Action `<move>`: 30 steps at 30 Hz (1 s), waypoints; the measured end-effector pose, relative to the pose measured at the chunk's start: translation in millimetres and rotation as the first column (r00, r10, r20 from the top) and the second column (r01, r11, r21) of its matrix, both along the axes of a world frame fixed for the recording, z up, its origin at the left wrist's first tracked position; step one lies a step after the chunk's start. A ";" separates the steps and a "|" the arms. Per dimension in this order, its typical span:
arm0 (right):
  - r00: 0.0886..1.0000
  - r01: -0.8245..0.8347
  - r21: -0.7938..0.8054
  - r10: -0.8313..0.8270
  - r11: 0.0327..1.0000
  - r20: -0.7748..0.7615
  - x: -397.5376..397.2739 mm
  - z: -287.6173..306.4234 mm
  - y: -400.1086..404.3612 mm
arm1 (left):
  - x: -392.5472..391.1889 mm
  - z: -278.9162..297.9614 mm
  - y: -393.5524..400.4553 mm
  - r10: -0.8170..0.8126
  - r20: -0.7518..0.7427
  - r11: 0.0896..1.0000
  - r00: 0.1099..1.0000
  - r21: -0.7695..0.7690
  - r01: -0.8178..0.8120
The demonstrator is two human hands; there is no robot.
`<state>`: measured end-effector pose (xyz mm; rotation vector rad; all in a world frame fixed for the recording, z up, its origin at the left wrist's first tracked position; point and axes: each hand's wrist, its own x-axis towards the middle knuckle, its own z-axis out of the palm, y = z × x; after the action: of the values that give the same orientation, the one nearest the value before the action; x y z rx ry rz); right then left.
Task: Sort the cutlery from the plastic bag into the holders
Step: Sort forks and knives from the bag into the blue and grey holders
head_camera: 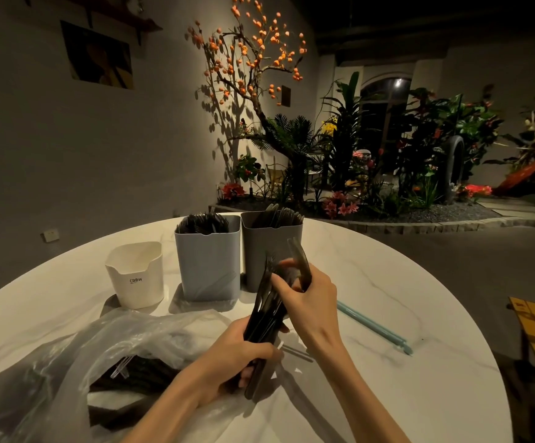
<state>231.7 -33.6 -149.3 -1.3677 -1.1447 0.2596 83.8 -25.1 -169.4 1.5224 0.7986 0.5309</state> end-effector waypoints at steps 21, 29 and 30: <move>0.834 -0.096 -0.042 0.057 0.995 -0.549 5.2 21.8 -6.1 | 6.5 -8.8 10.1 0.018 -0.075 1.000 0.997 -0.006 -0.018; 0.638 0.210 0.211 0.030 0.955 -0.769 39.2 35.9 -16.6 | 4.3 -5.1 7.4 0.074 0.076 0.989 0.994 -0.131 -0.063; 0.643 0.184 0.183 0.022 0.966 -0.765 39.1 36.3 -18.0 | 3.5 -4.3 7.5 0.078 0.159 0.977 0.984 -0.207 -0.044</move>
<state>270.7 -51.6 -113.1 -0.9136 -0.3665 0.5527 87.3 -17.7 -173.7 1.2516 0.7478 0.5951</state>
